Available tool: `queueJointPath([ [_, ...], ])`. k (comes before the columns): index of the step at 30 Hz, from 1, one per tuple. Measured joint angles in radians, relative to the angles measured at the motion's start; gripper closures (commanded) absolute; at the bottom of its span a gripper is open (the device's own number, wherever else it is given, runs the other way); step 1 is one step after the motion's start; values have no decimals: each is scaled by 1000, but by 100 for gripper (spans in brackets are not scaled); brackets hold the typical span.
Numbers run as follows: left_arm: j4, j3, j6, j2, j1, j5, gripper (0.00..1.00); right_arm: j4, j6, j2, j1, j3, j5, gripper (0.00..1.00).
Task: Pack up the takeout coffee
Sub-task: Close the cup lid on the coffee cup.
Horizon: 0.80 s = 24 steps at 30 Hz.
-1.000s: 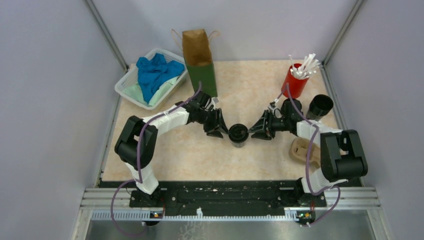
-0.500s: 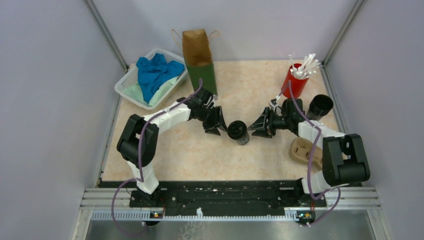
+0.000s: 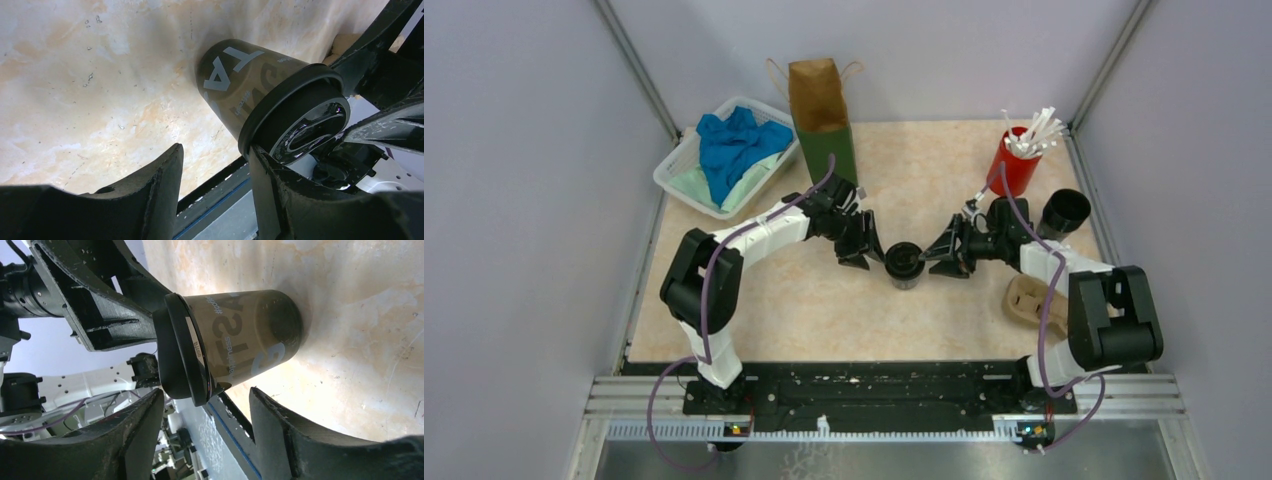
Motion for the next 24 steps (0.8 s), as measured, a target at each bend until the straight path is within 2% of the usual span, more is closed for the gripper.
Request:
queueJointPath([
  [2, -5, 0, 1, 0, 0, 0, 41, -7, -8, -5, -5, 0, 0, 22],
  [6, -8, 2, 1, 0, 0, 1, 41, -35, -43, -13, -6, 5, -3, 11],
  [11, -9, 13, 1, 0, -1, 1, 41, -81, -96, 11, 2, 69, -11, 9],
  [16, -8, 22, 0, 0, -8, 1, 41, -83, -116, 96, 24, 140, -3, 12],
  [24, -9, 22, 0, 2, -13, -2, 42, -101, -115, 179, 29, 165, 40, 29],
])
